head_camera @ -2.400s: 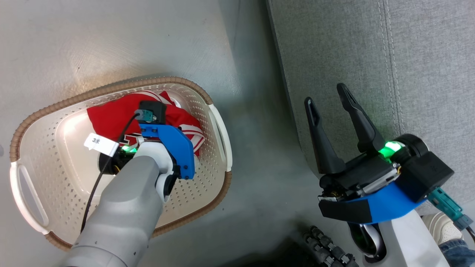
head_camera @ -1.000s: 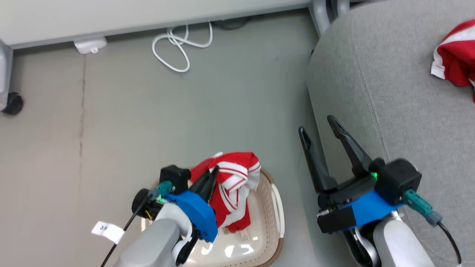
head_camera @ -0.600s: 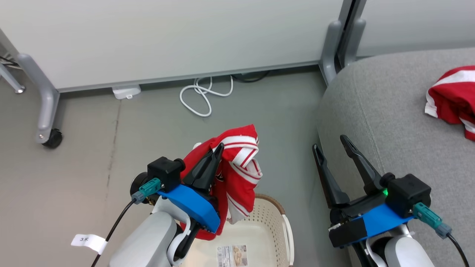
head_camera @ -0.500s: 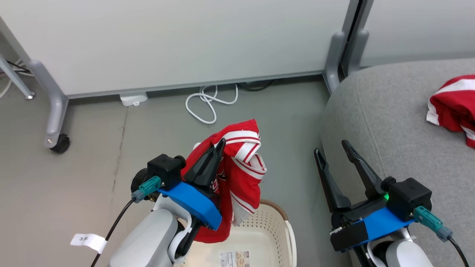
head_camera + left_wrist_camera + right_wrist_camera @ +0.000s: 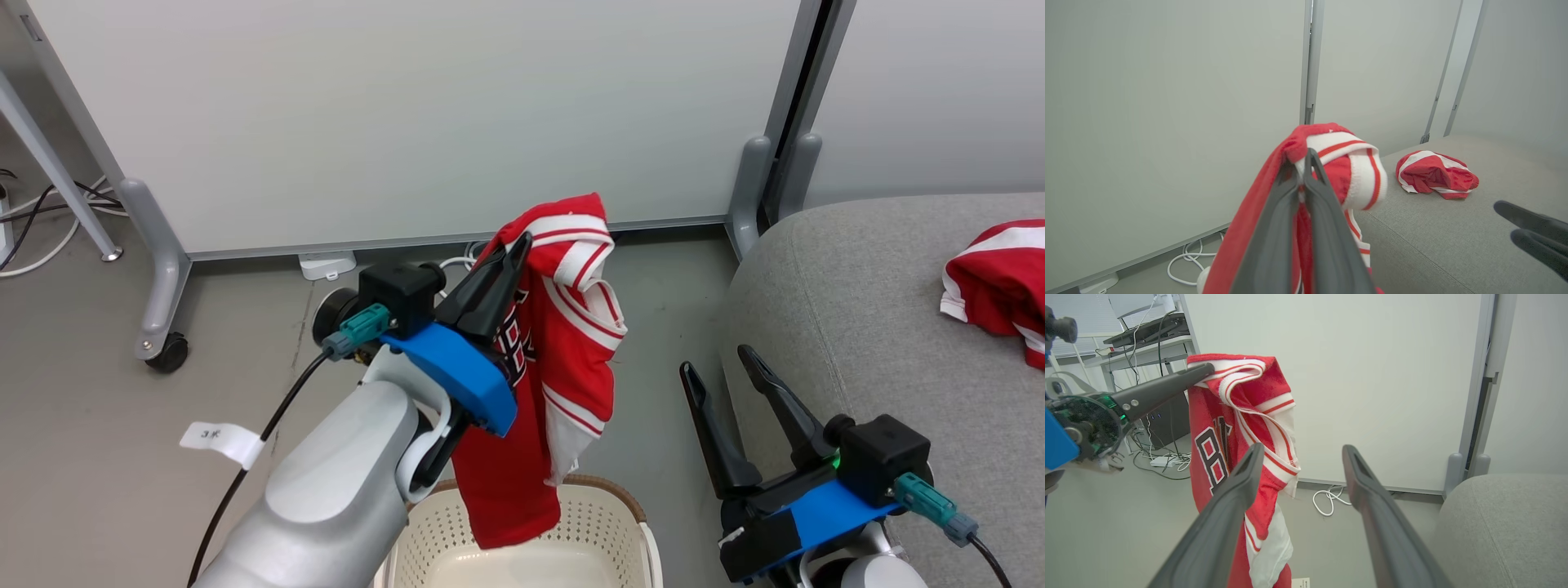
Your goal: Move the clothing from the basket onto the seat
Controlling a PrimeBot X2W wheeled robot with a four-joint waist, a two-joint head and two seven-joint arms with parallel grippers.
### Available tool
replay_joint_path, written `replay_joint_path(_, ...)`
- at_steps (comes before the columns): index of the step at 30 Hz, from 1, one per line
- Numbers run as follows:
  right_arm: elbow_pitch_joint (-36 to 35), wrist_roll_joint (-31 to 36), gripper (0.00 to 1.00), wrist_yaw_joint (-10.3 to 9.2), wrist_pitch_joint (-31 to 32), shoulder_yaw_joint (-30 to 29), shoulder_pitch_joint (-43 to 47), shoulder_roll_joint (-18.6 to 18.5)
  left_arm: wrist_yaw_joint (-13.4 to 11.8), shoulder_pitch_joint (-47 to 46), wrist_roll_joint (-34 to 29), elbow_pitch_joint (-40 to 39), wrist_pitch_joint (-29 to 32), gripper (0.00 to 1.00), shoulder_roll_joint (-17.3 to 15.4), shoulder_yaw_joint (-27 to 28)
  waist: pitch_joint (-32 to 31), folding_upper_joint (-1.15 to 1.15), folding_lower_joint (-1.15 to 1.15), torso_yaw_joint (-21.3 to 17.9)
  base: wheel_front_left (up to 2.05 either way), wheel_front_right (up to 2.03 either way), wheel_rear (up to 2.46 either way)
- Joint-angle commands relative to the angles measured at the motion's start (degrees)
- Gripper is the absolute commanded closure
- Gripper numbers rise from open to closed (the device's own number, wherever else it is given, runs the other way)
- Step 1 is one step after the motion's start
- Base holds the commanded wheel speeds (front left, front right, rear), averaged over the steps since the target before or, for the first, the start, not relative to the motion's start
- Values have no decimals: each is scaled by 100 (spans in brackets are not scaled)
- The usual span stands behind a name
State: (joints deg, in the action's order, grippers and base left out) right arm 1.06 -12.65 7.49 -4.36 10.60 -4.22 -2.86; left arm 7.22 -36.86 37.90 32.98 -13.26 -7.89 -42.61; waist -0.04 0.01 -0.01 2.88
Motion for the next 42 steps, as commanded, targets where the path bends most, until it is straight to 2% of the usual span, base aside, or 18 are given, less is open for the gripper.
replay_joint_path(1, 26, -8, 0, 1, 6, 8, 81, -5, 41, -141, 47, 29, -14, 100, 33, -35, -4, -1, 1, 5, 0, 0, 0)
replay_joint_path(8, 154, -6, 0, 1, 56, 55, 33, -5, 34, -333, 203, 139, -57, 100, 85, -262, 31, -1, 1, -2, 0, 0, 0)
replay_joint_path(14, 611, -161, 0, 2, 209, 206, -297, -4, 29, -430, 299, 209, -98, 100, 98, -384, 98, -1, 1, 24, 0, 0, 0)
replay_joint_path(23, 2093, -736, 0, 2, 310, 668, -1251, -4, 29, -641, 449, 204, -115, 100, 200, -697, 198, -1, 1, 219, 0, 0, 0)
replay_joint_path(32, 3582, -1618, 0, 2, 200, 1543, -2144, -6, 29, -838, 639, 156, -127, 100, 273, -1074, 227, -1, 1, 433, 0, 0, 0)
replay_joint_path(33, 3704, -1656, 26, 1, 157, 1646, -2229, -7, 29, -849, 653, 156, -129, 100, 277, -1103, 227, -1, 1, 439, 0, 0, 0)
replay_joint_path(34, 3815, -1685, 82, 1, 93, 1742, -2314, -7, 29, -853, 668, 161, -133, 100, 277, -1131, 224, -1, 1, 443, 0, 0, 0)
replay_joint_path(35, 3908, -1735, 100, 2, 26, 1829, -2375, -7, 29, -855, 690, 174, -137, 100, 273, -1152, 219, -1, 1, 445, 0, 0, 0)
replay_joint_path(42, 4378, -1834, 100, 1, -404, 2234, -2612, -7, 29, -816, 814, 290, -163, 100, 171, -1206, 127, -1, 1, 346, 0, 0, 0)
